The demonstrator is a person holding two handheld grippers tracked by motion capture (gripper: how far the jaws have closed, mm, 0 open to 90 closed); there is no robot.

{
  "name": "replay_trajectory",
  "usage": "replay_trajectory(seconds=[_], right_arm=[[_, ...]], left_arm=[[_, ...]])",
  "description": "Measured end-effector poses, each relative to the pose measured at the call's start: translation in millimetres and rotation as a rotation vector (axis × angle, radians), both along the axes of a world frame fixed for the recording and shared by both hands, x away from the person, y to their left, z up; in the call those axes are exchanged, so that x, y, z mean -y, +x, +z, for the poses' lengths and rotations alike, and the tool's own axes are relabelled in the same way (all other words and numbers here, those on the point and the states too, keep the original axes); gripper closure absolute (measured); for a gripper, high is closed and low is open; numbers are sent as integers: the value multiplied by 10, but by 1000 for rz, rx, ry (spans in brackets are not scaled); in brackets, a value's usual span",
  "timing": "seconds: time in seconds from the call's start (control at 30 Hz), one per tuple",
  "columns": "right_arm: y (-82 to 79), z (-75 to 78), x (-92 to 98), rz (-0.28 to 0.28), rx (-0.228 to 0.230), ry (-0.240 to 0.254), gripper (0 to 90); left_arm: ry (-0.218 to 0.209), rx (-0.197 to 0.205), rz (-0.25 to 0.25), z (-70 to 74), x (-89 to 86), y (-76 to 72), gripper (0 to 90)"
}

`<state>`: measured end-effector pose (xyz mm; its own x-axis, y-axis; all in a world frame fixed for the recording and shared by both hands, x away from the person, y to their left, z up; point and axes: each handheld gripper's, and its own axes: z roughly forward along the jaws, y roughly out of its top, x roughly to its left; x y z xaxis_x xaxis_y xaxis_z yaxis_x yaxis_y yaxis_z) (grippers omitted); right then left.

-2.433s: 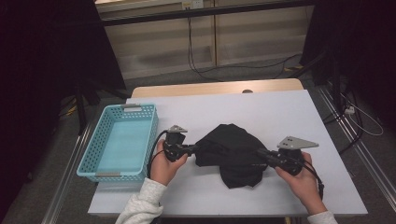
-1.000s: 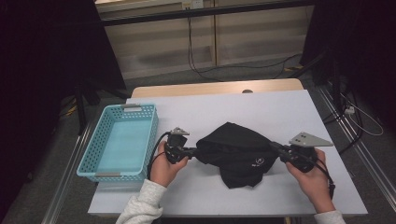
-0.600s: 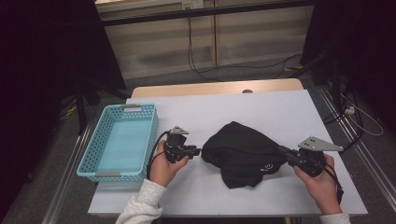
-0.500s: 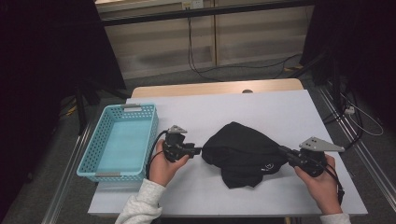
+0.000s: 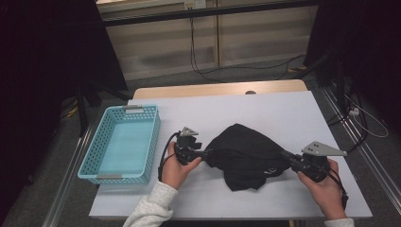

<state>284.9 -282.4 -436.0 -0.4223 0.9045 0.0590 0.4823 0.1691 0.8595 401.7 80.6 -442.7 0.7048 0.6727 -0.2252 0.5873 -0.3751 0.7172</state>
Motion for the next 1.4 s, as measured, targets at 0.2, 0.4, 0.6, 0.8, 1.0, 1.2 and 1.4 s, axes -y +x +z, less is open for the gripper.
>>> replay_trajectory(seconds=[0.2,0.4,0.6,0.8,1.0,1.2,1.4], right_arm=[[-12,-1,-15,2,3,2,866],[-3,10,-72,25,4,21,861],[6,88,-138,48,23,43,835],[-21,158,-113,40,48,82,727],[-69,263,-31,21,69,96,651],[-94,219,33,36,50,83,548],[-143,135,-23,79,33,72,461]], left_arm=[[24,-26,-29,-61,72,-38,650],[16,-31,-30,51,-39,-16,873],[0,-5,32,294,-307,6,877],[23,-16,82,339,-500,48,878],[42,-29,112,314,-554,76,878],[52,-48,122,297,-625,105,878],[47,-37,125,320,-628,89,877]])
